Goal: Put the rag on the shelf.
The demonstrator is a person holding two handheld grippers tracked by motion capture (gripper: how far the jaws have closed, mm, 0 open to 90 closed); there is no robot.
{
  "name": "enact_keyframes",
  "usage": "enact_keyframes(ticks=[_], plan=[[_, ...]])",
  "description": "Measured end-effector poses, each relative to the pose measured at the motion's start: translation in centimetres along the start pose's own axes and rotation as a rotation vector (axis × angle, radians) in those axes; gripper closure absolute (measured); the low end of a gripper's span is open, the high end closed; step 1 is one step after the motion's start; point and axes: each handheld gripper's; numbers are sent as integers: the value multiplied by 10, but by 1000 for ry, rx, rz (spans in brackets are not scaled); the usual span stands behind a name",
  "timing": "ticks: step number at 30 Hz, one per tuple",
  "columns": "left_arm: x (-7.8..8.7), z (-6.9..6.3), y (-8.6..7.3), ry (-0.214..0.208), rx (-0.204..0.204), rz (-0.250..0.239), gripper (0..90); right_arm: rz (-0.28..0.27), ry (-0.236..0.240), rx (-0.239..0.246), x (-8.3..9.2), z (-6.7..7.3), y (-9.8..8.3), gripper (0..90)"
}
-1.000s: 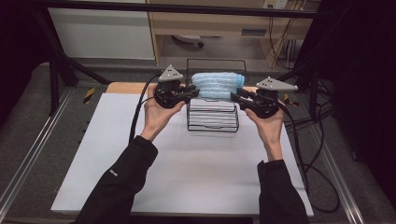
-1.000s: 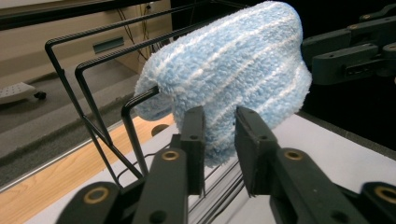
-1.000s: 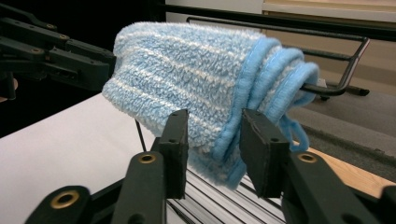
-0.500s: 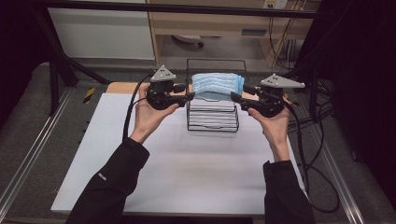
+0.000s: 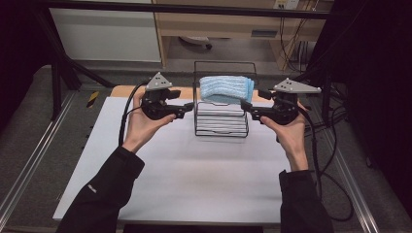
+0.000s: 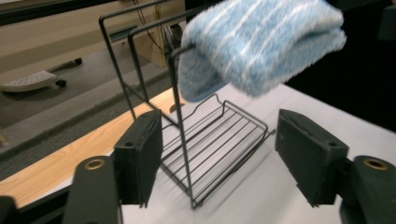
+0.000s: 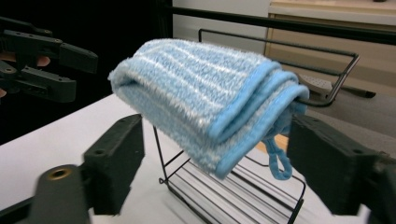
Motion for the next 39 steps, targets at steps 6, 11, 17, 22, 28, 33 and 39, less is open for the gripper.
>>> enact_keyframes(ticks=[6,11,17,22,28,33,39], plan=[[12,-1,-27,15,3,38,230,33,0,6,4,0,-11,95],[21,2,-57,35,32,64,175,38,-6,12,7,2,-27,58],[29,9,-87,45,85,80,128,59,6,-20,8,-1,-48,41],[37,11,-108,57,98,87,105,83,23,-31,8,-2,-67,21],[45,9,-134,67,103,95,87,107,51,-41,9,0,-95,7],[49,6,-161,73,113,112,79,146,60,-43,11,0,-120,6],[54,6,-192,64,129,128,79,203,68,-67,11,-1,-154,5]])
Point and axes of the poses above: each handheld gripper's, and its own axes: x roughly backward along the jaws, y roughly out of its top, z roughly to its left, and after that the axes turned 13 degrees about -y, right-handed
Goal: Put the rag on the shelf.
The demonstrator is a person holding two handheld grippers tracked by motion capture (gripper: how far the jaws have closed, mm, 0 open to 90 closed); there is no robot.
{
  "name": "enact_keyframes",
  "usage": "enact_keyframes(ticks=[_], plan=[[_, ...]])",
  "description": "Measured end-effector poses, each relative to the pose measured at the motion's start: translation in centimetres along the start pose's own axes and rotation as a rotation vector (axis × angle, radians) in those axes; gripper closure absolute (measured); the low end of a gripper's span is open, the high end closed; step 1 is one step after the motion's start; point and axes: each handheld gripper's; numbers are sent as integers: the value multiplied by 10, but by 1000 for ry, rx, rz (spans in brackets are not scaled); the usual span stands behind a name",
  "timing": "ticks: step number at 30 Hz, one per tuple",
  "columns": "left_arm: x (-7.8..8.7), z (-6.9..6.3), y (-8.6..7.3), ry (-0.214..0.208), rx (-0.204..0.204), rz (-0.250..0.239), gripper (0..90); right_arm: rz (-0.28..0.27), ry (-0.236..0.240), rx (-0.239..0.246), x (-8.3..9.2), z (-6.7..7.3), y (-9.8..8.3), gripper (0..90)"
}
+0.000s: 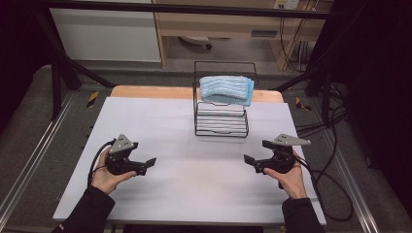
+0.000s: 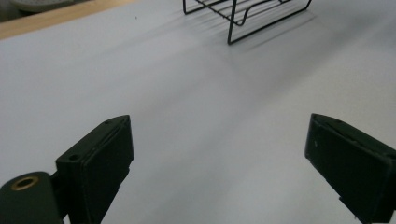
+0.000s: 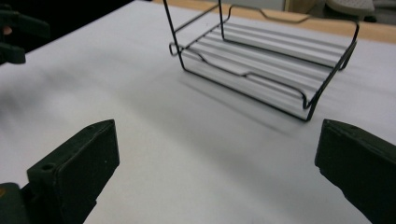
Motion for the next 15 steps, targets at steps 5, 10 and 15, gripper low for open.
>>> enact_keyframes(ticks=[5,10,15], plan=[[2,4,-21,8,5,9,79,27,-2,2,-3,-5,-24,5],[5,7,-34,14,20,17,80,50,15,14,-1,-10,-41,6],[6,9,-43,22,28,25,80,80,2,25,0,-12,-54,6]])
Point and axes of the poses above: each handheld gripper's, and its own axes: x roughly backward along the jaws, y roughly out of its top, z roughly to its left, and after that the axes turned 13 degrees about -y, right-handed
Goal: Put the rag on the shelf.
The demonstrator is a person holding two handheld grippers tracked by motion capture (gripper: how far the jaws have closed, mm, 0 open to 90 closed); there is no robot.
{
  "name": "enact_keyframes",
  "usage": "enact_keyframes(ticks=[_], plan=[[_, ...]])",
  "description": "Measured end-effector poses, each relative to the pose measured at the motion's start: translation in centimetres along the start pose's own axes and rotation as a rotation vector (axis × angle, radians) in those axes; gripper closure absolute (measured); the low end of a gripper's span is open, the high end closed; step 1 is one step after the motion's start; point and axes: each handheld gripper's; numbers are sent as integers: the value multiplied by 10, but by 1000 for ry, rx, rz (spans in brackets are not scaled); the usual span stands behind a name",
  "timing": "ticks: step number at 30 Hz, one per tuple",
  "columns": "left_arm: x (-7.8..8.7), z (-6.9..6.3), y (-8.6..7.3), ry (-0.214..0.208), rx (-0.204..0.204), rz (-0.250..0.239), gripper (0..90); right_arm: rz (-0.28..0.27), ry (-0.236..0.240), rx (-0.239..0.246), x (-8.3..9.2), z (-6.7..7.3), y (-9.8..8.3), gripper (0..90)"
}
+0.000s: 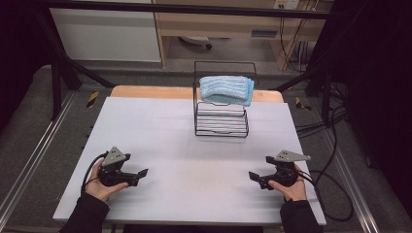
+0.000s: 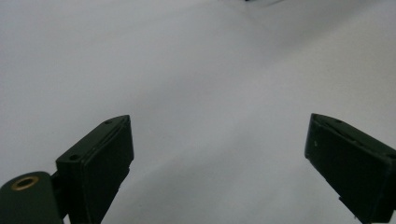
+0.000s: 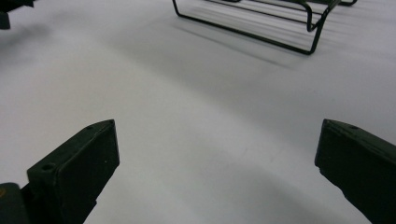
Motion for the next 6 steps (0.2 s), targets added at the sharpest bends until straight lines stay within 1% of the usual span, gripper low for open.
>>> enact_keyframes(ticks=[1,6], plan=[[0,0,-1,0,0,1,79,6,1,-4,1,0,-1,6],[1,0,-5,-4,2,5,80,-2,6,-12,1,-1,-2,6]])
Point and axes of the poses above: each handheld gripper's, and its own axes: x roughly backward along the jaws, y roughly out of its top, z roughly to its left, and after that the axes turned 13 degrees about -y, right-handed
